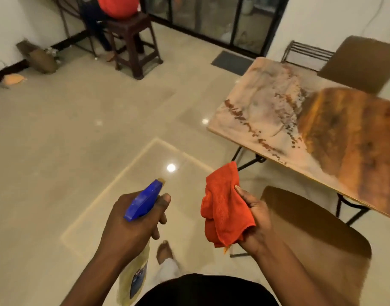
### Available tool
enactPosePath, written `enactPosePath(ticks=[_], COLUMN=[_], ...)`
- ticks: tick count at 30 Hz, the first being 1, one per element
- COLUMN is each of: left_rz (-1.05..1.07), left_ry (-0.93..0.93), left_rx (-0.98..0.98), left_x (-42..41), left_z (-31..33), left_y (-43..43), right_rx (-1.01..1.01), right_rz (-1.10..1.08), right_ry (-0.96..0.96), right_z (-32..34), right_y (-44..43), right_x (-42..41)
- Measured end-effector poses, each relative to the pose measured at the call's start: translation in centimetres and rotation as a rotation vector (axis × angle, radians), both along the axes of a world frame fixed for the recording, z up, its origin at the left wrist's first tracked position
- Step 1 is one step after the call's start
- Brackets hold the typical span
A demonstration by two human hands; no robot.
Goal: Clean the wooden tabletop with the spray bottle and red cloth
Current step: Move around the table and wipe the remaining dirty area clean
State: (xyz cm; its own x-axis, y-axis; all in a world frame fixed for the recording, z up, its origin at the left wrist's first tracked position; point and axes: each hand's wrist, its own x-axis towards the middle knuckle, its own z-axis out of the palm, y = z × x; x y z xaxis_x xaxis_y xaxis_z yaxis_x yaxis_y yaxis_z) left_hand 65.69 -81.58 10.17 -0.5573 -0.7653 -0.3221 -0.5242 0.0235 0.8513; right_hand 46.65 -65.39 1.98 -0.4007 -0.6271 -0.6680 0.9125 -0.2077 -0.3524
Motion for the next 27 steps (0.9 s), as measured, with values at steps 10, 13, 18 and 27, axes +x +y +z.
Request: enactPosePath(ticks=[10, 13, 18, 27], left_rz=[-0.629, -0.769, -0.923, -1.073], left_ry=[-0.082, -0.114, -0.184, -0.234], left_rx=[-0.036, -0.052, -0.047, -0.03], left_x=[-19.5, -26.0, -36.0, -50.0], left_z=[-1.6, -3.2, -5.1, -7.9], left_y=[-7.3, -7.1, -6.2, -4.3], right_rx=[0.205, 0.286, 0.684, 1.618], right_rz=[-0.596, -0.754, -0.86, -0.204], right_ry=[0.066, 0.115, 0.25, 0.531], right_z=[-3.6, -4.7, -8.7, -19.7], right_y=[4.0, 7.7, 16.3, 29.5], right_x=[-8.8, -13.8, -25.5, -40.5])
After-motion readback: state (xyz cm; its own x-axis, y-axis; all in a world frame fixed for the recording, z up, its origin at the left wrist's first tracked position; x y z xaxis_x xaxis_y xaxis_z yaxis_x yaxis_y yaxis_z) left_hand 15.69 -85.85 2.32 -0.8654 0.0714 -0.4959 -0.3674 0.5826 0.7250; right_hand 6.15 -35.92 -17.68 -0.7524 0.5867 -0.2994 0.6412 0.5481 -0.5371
